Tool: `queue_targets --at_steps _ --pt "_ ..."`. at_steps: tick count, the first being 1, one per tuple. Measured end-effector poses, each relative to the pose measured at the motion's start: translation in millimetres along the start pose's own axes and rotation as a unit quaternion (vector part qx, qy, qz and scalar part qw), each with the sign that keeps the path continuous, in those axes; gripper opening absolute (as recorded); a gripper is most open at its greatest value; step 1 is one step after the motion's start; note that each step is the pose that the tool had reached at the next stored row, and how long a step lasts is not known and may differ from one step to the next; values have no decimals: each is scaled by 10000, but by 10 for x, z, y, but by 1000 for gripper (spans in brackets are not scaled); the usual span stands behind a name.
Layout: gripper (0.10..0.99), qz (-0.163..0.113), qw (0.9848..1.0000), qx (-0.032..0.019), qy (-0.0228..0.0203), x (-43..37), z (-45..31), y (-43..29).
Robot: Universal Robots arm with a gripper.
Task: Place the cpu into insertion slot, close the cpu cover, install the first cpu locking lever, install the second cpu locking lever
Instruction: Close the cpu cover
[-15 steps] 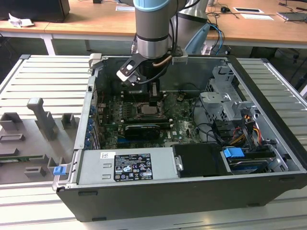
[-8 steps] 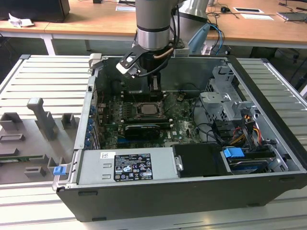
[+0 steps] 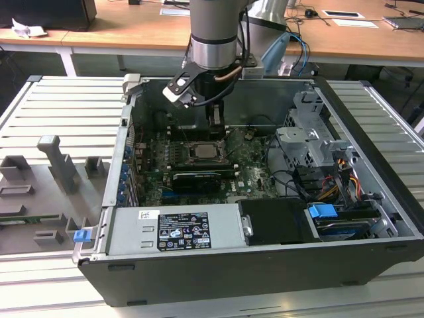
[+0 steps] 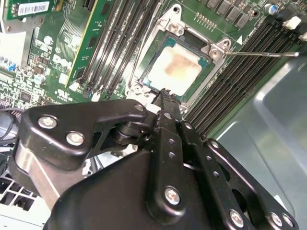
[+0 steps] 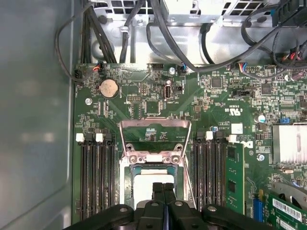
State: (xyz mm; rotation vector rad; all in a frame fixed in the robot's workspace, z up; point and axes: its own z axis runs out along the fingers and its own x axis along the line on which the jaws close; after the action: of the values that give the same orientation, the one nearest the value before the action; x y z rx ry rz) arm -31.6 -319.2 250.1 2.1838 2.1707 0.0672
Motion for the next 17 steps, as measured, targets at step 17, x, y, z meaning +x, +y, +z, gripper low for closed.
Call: queue_targets --at_steps 17 --pt "106 0 10000 0 0 -2 -220 96"
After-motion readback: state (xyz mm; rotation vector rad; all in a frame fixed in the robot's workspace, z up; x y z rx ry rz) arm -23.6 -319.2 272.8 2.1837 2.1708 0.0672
